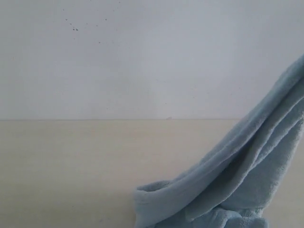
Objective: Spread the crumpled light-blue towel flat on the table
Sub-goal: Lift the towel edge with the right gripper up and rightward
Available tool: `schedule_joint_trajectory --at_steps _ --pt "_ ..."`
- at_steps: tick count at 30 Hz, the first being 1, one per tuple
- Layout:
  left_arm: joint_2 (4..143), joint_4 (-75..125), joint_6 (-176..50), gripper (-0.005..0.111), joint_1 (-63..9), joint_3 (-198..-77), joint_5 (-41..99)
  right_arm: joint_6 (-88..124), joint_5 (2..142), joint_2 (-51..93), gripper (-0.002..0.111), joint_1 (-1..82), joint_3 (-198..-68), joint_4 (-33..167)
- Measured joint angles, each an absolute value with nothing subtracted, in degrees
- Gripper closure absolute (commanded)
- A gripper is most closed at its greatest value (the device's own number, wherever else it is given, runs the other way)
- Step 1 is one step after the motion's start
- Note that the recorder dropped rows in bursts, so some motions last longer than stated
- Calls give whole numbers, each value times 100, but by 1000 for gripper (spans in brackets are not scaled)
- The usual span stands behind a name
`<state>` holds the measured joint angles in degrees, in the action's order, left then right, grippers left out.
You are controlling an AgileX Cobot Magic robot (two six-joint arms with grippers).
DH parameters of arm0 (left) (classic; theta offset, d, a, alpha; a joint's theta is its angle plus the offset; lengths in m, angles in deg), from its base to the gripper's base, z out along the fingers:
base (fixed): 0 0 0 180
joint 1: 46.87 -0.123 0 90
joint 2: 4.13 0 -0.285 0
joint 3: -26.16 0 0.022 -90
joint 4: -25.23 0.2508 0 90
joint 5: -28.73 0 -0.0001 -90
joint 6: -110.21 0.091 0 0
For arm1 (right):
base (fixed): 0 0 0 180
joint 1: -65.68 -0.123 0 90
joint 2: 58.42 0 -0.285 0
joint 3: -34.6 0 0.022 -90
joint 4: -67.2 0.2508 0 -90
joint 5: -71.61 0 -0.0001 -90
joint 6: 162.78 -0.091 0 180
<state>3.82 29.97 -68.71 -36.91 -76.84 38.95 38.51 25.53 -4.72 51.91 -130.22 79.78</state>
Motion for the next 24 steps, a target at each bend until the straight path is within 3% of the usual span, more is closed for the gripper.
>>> schedule_joint_trajectory --at_steps 6,24 --pt "382 2997 -6871 102 -3691 -7684 3895 2927 2608 -758 108 5197 -13022 6720" --pt "382 2997 -6871 102 -3691 -7684 3895 2748 2528 -868 108 5197 -13022 6811"
